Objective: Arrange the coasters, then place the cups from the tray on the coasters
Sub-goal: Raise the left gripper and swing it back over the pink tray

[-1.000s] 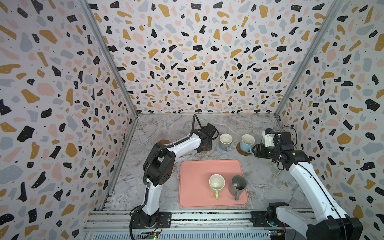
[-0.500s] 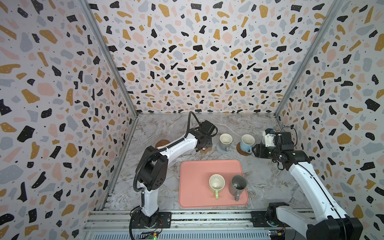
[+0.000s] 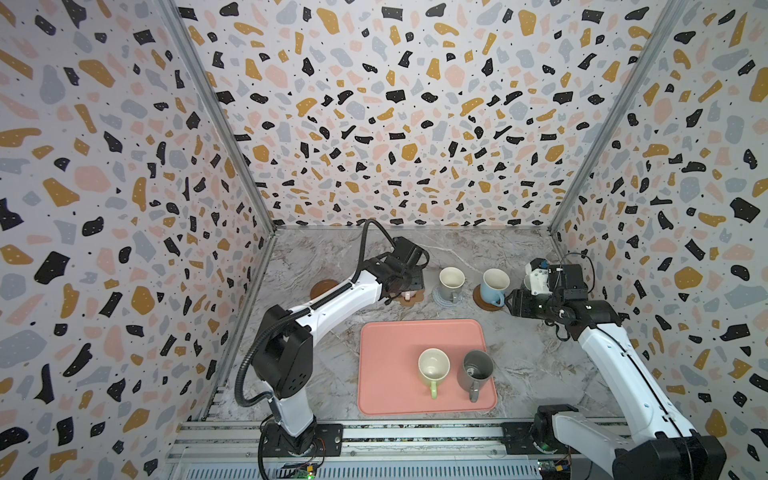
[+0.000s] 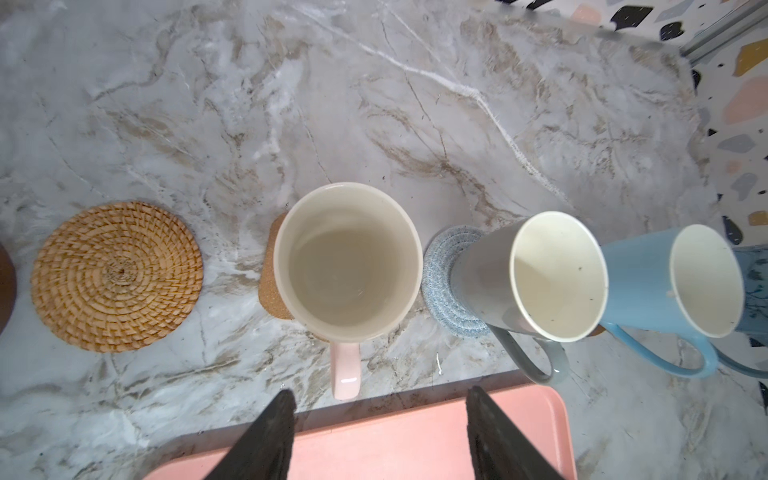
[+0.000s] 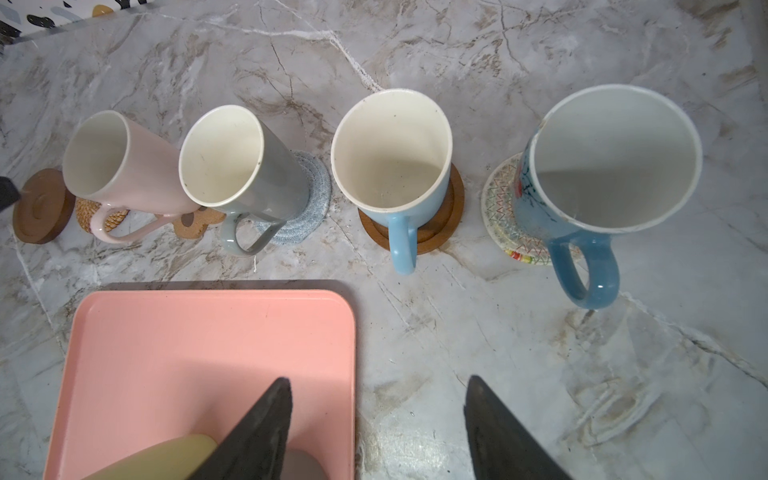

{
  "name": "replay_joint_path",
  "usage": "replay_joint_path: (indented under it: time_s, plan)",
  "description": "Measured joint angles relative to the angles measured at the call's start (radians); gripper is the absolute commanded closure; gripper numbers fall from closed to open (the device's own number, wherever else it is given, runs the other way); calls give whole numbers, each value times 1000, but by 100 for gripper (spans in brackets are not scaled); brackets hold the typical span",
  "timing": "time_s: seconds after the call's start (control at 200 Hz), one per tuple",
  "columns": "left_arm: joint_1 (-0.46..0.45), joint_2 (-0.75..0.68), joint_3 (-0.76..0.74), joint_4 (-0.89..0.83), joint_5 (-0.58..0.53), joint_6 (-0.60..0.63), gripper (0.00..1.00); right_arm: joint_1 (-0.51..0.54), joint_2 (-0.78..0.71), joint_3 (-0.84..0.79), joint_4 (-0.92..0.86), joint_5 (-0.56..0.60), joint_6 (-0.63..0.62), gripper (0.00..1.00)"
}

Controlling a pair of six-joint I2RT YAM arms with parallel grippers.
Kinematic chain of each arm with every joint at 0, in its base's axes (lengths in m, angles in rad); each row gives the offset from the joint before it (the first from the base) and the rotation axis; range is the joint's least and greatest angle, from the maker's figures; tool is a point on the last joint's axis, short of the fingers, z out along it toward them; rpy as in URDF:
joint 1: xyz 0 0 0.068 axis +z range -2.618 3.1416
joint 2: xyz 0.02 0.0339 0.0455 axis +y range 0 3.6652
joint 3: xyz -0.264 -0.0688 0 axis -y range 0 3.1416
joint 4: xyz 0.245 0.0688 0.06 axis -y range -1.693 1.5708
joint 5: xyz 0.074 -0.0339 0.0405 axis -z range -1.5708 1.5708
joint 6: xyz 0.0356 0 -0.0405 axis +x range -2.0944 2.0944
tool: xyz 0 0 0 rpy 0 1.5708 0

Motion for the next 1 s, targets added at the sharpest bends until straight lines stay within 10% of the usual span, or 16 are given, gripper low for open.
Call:
replay_joint_path:
  time_s: [1.001]
  plan:
    - [-19,-389,-290,81,-64,37,30,0,0,103,-60,22,76,32]
